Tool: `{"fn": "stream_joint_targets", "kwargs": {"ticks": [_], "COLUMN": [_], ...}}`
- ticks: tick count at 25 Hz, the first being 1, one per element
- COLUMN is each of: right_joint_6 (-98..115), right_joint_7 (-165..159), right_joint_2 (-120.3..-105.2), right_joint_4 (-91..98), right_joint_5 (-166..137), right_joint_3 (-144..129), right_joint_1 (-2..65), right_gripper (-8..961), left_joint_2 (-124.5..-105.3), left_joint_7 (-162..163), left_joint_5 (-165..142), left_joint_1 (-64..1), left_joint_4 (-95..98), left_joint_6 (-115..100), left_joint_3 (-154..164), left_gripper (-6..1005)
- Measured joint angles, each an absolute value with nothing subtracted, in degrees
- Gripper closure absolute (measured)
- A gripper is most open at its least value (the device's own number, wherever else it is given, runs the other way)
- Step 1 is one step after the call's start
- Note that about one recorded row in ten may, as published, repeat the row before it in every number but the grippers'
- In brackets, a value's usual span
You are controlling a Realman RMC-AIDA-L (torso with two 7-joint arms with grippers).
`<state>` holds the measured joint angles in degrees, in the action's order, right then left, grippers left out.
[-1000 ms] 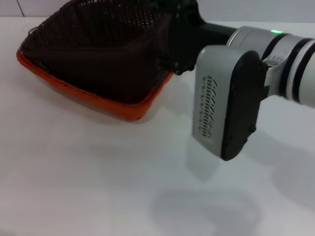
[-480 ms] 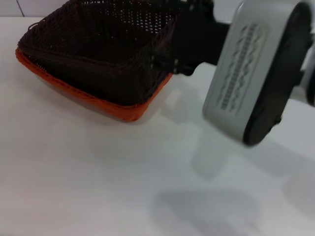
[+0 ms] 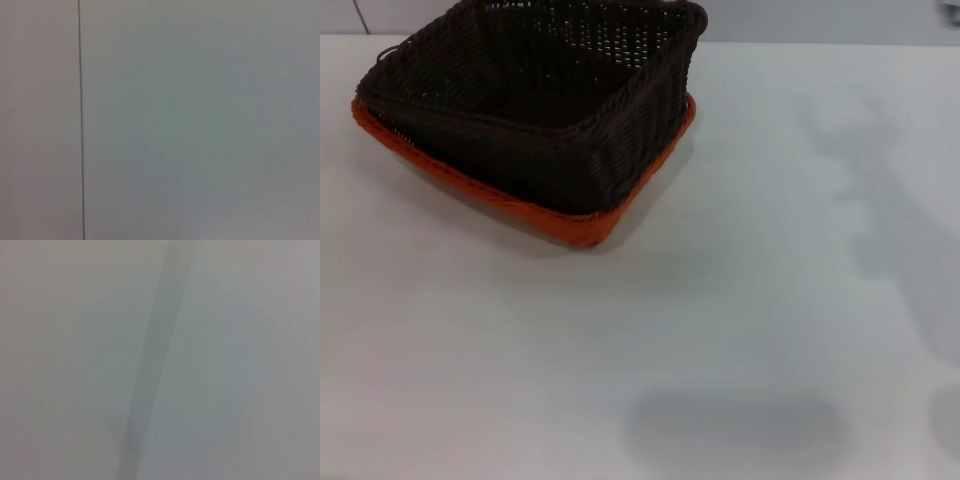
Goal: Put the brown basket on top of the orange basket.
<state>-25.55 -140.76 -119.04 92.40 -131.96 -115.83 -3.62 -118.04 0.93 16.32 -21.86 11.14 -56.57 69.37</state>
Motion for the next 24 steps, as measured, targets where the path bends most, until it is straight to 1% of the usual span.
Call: {"fn": "stream_joint_targets", "kwargs": {"ticks": [1, 3, 5, 6, 10, 12, 13, 15, 24], "right_joint_6": [-25.55, -35.82, -49.61, -49.61, -67.44, -69.7, -74.26, -77.24, -78.74], "right_joint_7": [-140.76, -150.14, -162.95, -162.95, -169.02, -169.03, -169.03, -169.07, -169.17], "right_joint_2": [-119.04, -119.04, -119.11, -119.11, -119.14, -119.16, -119.26, -119.31, -119.36], "right_joint_4": [92.4, 84.99, 72.38, 72.38, 55.8, 53.67, 49.55, 47.35, 45.05], "right_joint_5": [-131.96, -131.89, -131.37, -131.37, -124.51, -123.7, -123.21, -123.01, -122.29], "right_joint_3": [-115.83, -116.12, -115.9, -115.9, -118.18, -118.74, -120.19, -121.45, -124.02], "right_joint_1": [-3.62, -4.12, -3.38, -3.38, -0.72, -0.36, 0.41, 0.81, 0.97], "right_gripper": [195, 195, 195, 195, 194, 194, 194, 194, 194], "left_joint_2": [-118.04, -118.04, -118.04, -118.07, -118.11, -118.12, -118.12, -118.13, -118.13], "left_joint_7": [1.01, 1.07, 1.11, 1.12, 1.21, 1.22, 1.23, 1.24, 1.28], "left_joint_5": [16.28, 16.28, 16.18, 16.22, 16.61, 16.65, 16.66, 16.66, 16.7], "left_joint_1": [-21.74, -21.48, -21.19, -21.02, -20.42, -20.36, -20.33, -20.32, -20.3], "left_joint_4": [11.16, 11.28, 11.59, 11.71, 11.81, 11.81, 11.81, 11.81, 11.78], "left_joint_6": [-56.94, -57.57, -58.21, -58.44, -58.89, -58.92, -58.96, -58.99, -59.4], "left_joint_3": [69.37, 69.35, 69.34, 69.34, 69.34, 69.34, 69.34, 69.31, 69.25], "left_gripper": [305, 305, 305, 305, 305, 305, 305, 305, 305]}}
